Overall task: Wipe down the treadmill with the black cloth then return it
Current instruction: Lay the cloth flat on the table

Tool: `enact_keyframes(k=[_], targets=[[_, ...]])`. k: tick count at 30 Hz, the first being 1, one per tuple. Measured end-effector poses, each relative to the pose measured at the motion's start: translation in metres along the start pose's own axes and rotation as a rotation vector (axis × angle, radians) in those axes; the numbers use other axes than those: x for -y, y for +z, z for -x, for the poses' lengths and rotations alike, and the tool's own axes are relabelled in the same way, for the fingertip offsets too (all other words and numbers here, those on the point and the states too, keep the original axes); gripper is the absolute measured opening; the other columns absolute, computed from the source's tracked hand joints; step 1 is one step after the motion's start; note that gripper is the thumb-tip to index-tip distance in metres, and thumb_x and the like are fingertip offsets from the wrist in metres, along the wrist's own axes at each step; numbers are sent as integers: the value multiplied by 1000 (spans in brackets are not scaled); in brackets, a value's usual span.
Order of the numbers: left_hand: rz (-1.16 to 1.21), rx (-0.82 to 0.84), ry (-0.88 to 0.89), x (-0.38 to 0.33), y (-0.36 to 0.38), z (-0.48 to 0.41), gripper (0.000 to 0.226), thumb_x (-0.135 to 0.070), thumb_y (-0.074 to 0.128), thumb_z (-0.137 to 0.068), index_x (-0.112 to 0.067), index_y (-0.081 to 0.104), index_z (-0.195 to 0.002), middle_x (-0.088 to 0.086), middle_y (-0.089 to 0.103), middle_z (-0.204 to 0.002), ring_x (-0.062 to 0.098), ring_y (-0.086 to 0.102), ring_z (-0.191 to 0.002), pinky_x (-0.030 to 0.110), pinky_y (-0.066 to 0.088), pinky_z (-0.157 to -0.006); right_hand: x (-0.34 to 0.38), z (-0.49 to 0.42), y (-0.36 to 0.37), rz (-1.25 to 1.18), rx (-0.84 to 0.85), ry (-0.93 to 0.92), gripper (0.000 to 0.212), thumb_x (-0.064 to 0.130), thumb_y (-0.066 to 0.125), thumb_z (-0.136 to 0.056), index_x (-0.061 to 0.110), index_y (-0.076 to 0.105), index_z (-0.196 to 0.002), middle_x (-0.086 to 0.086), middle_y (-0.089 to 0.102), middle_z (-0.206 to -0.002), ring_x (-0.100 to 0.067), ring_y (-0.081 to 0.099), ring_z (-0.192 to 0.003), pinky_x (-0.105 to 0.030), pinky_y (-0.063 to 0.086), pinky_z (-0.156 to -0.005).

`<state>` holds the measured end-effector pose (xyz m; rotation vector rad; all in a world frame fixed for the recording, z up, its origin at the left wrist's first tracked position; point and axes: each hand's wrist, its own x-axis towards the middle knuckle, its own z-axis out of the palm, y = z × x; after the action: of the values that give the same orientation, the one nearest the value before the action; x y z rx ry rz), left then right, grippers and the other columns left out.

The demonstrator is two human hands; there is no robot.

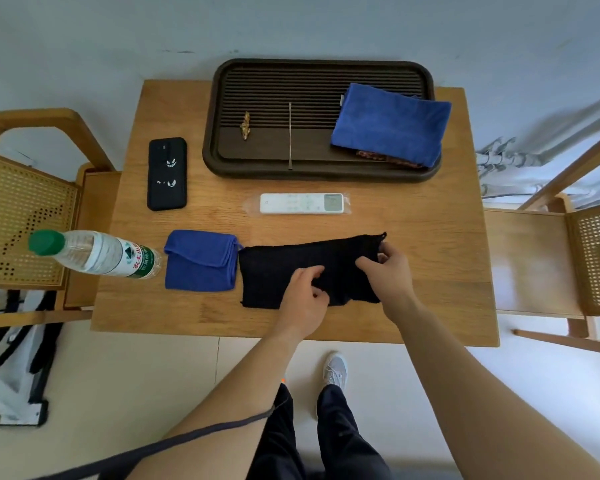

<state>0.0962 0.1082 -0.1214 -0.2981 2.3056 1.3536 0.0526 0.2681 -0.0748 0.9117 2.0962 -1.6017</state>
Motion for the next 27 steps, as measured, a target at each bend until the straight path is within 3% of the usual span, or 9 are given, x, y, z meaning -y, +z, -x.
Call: enact_keyframes(k=[4,6,8,11,16,19,21,24,27], targets=[[736,84,-298,-16,0,-5,37,0,52,-98,-20,57,-129,2,64,-120,20,66,-105,28,57,-82,16,19,13,-118,201,-54,18,8,70,-86,17,66,-102,-15,74,-97,-31,74,-87,-48,62,-78],[863,-3,-344,-11,-12,-4,28,-2,50,-99,-16,66,-117,7,70,-109,21,69,-93,30,57,-75,19,26,30,-91,287,-53,21,10,72,-86,16,66,-104,-15,73,-99,-30,74,-89,-47,62,-79],[577,-220,-285,2,-31,-1,22,-10,53,-97,-21,71,-100,2,73,-98,17,67,-86,33,53,-75,20,29,54,-1,322,-50,24,15,74,-84,16,65,-106,-12,71,-99,-26,73,-88,-45,62,-77],[94,-452,-293,25,-66,6,16,-14,52,-98,-23,65,-99,-7,64,-97,12,58,-87,27,46,-73,11,27,94,158,339,-62,31,19,75,-83,15,62,-112,-4,68,-99,-18,69,-88,-33,60,-70],[190,-399,-420,56,-87,6,12,-21,49,-100,-24,60,-104,-2,66,-105,19,64,-96,41,55,-85,-14,23,140,234,431,43,48,23,69,-90,14,53,-133,-1,70,-96,-17,69,-89,-36,61,-78],[22,-479,-370,51,-89,8,9,-23,56,-97,-21,57,-106,-4,62,-100,17,61,-90,33,51,-76,-12,25,139,141,437,76,43,18,57,-95,14,53,-138,-2,72,-106,-16,69,-95,-38,59,-86],[-141,-480,-284,47,-89,11,12,-25,63,-92,-23,57,-103,-5,59,-98,15,59,-85,32,51,-72,-9,27,124,215,373,-12,37,18,56,-95,18,59,-132,3,72,-105,-12,69,-91,-36,59,-84],[-318,-250,-216,41,-78,15,9,-31,64,-92,-25,65,-98,-2,60,-104,14,59,-83,33,53,-72,-13,26,92,573,297,-231,31,20,53,-95,22,64,-125,6,69,-111,-12,66,-95,-33,56,-85],[-476,-200,-136,40,-64,14,25,-34,60,-94,-24,67,-116,1,55,-122,18,58,-100,29,49,-77,-28,24,77,747,382,-333,42,20,55,-94,21,57,-136,1,57,-130,-16,61,-108,-31,53,-92]])
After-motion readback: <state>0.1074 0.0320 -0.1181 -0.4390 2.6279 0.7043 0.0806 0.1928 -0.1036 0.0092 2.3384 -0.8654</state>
